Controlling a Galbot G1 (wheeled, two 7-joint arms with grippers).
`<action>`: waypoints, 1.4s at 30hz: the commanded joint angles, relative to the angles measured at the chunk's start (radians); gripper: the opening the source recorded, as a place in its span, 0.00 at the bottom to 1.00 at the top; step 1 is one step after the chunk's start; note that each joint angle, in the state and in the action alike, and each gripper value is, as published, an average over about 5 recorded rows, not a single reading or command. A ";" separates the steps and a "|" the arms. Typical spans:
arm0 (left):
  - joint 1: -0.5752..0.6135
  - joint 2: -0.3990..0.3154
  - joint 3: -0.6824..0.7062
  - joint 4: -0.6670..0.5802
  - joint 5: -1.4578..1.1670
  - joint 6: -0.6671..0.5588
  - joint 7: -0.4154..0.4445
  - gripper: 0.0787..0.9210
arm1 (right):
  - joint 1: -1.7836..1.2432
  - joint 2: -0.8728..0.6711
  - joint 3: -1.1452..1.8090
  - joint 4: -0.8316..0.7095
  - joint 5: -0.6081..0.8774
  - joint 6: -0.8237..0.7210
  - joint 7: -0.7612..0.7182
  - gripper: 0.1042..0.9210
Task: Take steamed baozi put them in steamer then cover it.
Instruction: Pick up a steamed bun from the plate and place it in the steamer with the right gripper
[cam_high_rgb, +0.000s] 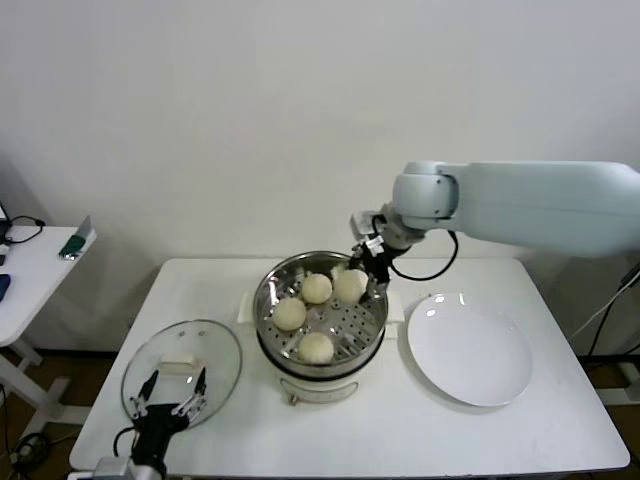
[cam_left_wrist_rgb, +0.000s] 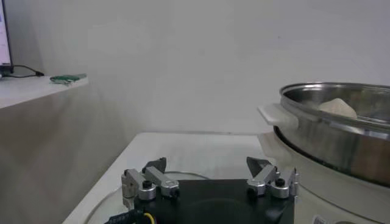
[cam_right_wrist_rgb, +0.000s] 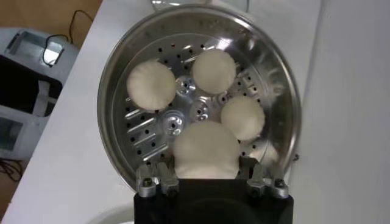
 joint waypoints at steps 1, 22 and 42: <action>0.000 -0.001 0.000 0.000 -0.001 0.001 0.000 0.88 | -0.081 0.055 -0.021 0.014 -0.034 -0.051 0.049 0.71; -0.002 0.000 -0.003 -0.001 -0.007 0.003 0.000 0.88 | -0.147 0.063 -0.006 -0.057 -0.093 -0.061 0.088 0.73; -0.009 -0.002 0.001 -0.011 -0.019 0.023 0.005 0.88 | -0.194 -0.194 0.380 -0.038 0.261 -0.051 0.276 0.88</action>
